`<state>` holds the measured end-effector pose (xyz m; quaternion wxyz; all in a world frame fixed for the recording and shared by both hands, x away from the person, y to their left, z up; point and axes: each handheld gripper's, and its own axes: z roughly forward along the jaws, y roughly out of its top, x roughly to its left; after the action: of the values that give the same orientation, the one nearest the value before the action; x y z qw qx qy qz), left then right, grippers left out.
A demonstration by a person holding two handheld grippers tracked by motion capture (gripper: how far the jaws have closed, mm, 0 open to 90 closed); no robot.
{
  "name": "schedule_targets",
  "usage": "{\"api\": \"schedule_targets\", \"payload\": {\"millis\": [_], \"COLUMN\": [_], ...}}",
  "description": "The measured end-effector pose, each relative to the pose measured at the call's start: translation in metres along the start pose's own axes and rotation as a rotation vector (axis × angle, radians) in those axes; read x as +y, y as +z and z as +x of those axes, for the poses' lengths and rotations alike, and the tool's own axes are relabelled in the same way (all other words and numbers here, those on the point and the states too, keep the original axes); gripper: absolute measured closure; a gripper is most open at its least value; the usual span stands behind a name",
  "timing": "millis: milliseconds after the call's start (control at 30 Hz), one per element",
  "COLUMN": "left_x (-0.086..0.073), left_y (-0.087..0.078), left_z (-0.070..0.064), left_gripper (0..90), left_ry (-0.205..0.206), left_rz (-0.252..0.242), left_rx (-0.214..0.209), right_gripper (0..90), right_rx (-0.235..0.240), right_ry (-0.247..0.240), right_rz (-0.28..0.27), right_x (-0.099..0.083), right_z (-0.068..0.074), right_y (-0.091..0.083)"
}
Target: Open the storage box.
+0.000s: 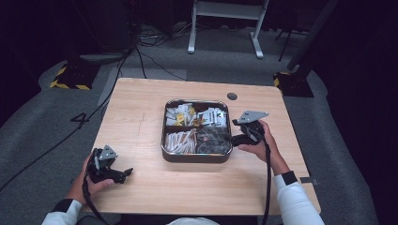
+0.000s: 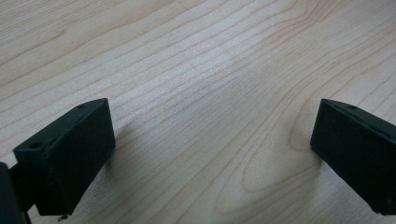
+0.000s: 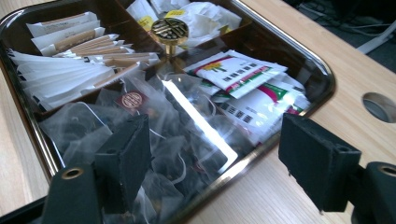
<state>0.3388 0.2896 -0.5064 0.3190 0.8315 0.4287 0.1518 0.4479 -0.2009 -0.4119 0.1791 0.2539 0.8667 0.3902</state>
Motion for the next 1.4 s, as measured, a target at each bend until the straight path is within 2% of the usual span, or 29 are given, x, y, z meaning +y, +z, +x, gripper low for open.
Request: {"api": "schedule_targets", "payload": {"millis": [33, 333, 533, 600, 800, 1067, 1200, 1400], "left_x": [0.000, 0.000, 0.000, 0.000, 0.000, 0.000, 0.000, 0.000], "left_y": [0.000, 0.000, 0.000, 0.000, 0.000, 0.000, 0.000, 0.000], "left_z": [0.000, 0.000, 0.000, 0.000, 0.000, 0.000, 0.000, 0.000], "left_gripper": [0.1, 0.1, 0.1, 0.1, 0.1, 0.1, 0.1, 0.2], "left_ry": [0.000, 0.000, 0.000, 0.000, 0.000, 0.001, 0.001, 0.001], "left_rz": [0.000, 0.000, 0.000, 0.000, -0.001, 0.000, 0.000, -0.001], "left_rx": [0.000, -0.001, -0.001, 0.000, 0.000, -0.002, -0.003, -0.001], "right_gripper": [26.2, 26.6, 27.4, 30.0, 30.8, 31.3, 32.2, 34.2], "right_rx": [0.007, 0.025, 0.048, 0.050, 0.060, 0.074, 0.076, 0.081], "right_ry": [-0.005, -0.020, -0.008, -0.009, -0.007, -0.001, -0.016, -0.013], "right_rz": [0.001, 0.005, 0.008, 0.015, 0.036, 0.027, 0.040, 0.063], "right_x": [0.005, 0.017, 0.024, 0.026, 0.027, 0.034, 0.036, 0.040], "right_z": [0.002, 0.010, 0.012, 0.013, 0.013, 0.012, 0.014, 0.016], "right_y": [0.006, 0.023, 0.035, 0.040, 0.053, 0.066, 0.073, 0.086]}}
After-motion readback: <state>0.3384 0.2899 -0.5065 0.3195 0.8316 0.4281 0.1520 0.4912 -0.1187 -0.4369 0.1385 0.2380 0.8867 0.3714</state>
